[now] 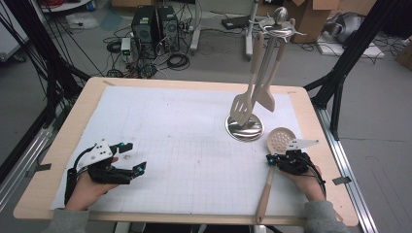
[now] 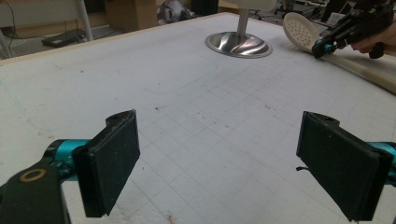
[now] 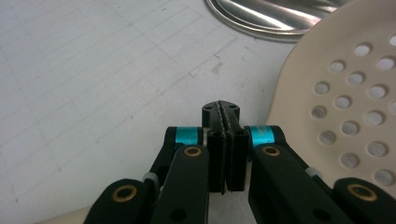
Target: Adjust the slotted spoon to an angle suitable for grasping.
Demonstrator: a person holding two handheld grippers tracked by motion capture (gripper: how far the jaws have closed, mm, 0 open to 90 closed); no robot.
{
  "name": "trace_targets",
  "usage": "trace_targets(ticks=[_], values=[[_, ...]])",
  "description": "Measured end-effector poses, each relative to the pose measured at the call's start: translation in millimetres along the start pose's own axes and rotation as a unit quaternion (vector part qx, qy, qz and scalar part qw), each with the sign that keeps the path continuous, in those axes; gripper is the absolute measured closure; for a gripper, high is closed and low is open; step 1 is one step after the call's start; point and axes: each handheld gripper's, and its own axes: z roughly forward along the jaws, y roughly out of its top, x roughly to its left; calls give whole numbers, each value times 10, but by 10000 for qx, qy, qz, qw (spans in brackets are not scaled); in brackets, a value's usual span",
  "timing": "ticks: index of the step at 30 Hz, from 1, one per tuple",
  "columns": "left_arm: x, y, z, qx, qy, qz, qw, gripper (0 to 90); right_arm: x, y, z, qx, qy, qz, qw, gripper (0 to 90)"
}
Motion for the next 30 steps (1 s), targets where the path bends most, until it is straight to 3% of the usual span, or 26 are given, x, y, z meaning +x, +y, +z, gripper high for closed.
trace_targets(ticks=[16, 23, 27, 30], values=[[-11, 2, 37, -1, -48, -16, 10000, 136, -13, -262, -314, -78, -192, 103, 9997, 897], [-24, 6, 79, 32, -92, 2, 10000, 136, -17, -300, -336, -135, -212, 187, 9995, 897], [-14, 7, 95, 35, -108, -1, 9999, 136, -32, -341, -445, -527, -3, 458, 9976, 897], [-15, 9, 115, 39, -126, -7, 9999, 136, 47, -383, -543, -625, 79, 382, 9973, 897]])
